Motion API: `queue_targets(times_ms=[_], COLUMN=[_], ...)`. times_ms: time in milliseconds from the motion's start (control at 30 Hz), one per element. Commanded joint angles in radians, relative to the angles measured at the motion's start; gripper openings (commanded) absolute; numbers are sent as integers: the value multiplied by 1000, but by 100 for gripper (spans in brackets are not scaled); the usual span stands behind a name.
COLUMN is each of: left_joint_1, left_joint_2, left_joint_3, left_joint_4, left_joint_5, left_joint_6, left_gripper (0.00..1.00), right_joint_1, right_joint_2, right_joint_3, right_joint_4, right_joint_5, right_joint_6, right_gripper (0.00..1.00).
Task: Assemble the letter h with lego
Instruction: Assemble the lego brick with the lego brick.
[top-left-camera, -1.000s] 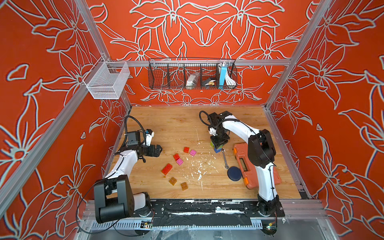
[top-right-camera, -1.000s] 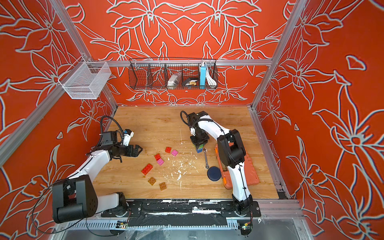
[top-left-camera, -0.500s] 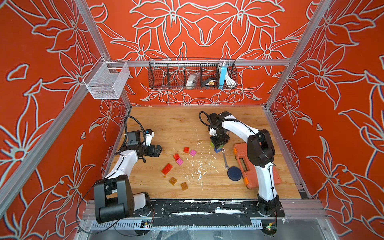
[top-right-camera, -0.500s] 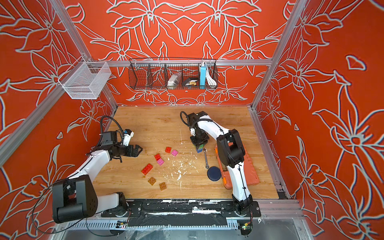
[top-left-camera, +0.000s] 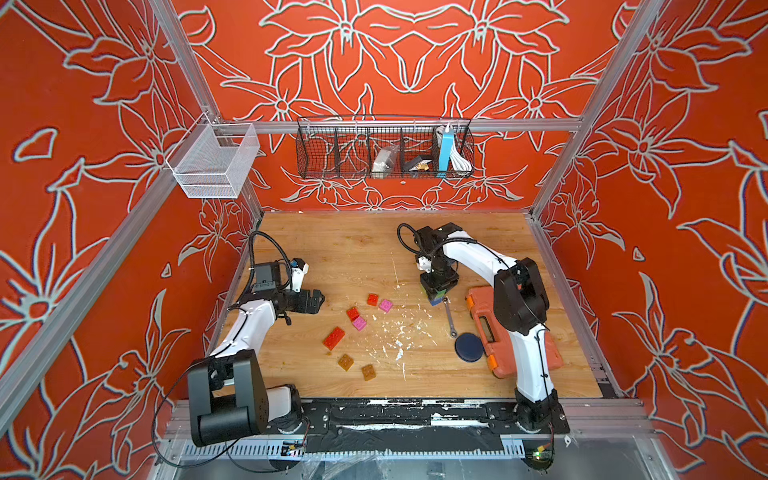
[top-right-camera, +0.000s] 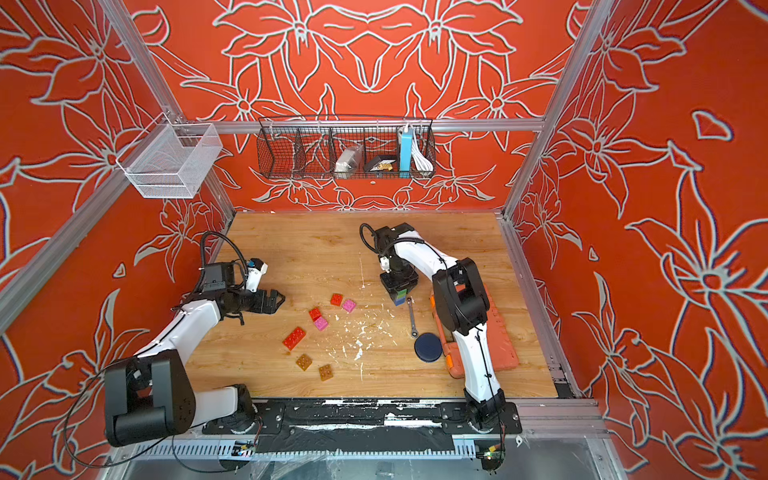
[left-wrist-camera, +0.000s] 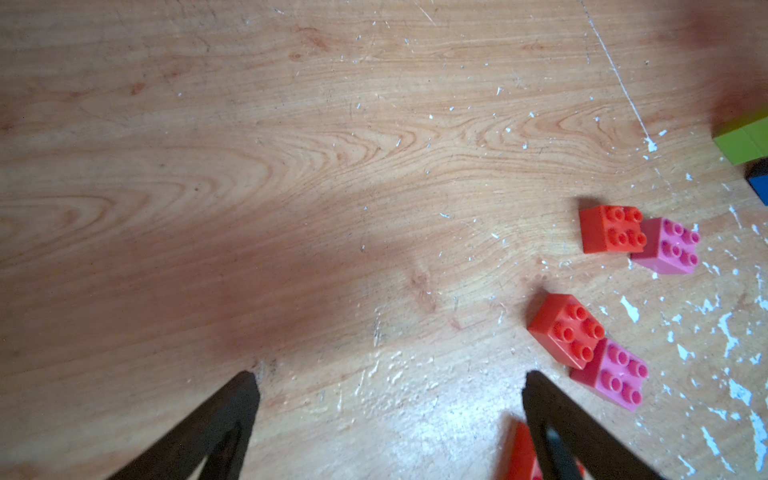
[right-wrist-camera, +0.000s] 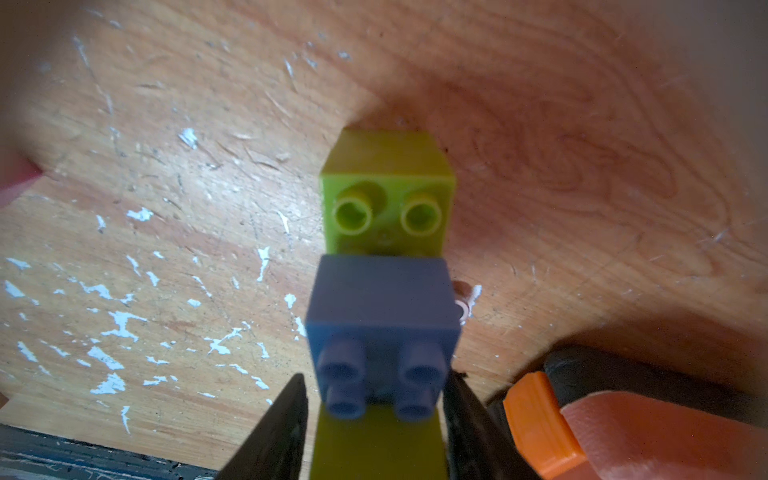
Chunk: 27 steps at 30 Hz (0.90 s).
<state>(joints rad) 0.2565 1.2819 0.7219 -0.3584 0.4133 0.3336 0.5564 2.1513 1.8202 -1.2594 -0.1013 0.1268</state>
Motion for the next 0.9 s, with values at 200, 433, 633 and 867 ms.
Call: queue_targets(times_ms=[200,433,633,867], left_joint_1=[8,7,7,7], left_joint_2=[-15,-12,-15,-12], left_joint_3=[7,9,7,8], left_joint_4=[-7,-8,-6,-7], left_joint_5=[16,17,18,17], left_joint_6=[14,15,14,14], left_gripper=[100,100,100,100], right_joint_1=[7,6,7,7], right_joint_2=[-36,-5,19,49], right_joint_3=[62,116,142,157], right_joint_4=[-15,-11,-4,-5], right_joint_5=[31,54,29,46], right_joint_6=[25,36,42,50], right_gripper=[54,53,42,44])
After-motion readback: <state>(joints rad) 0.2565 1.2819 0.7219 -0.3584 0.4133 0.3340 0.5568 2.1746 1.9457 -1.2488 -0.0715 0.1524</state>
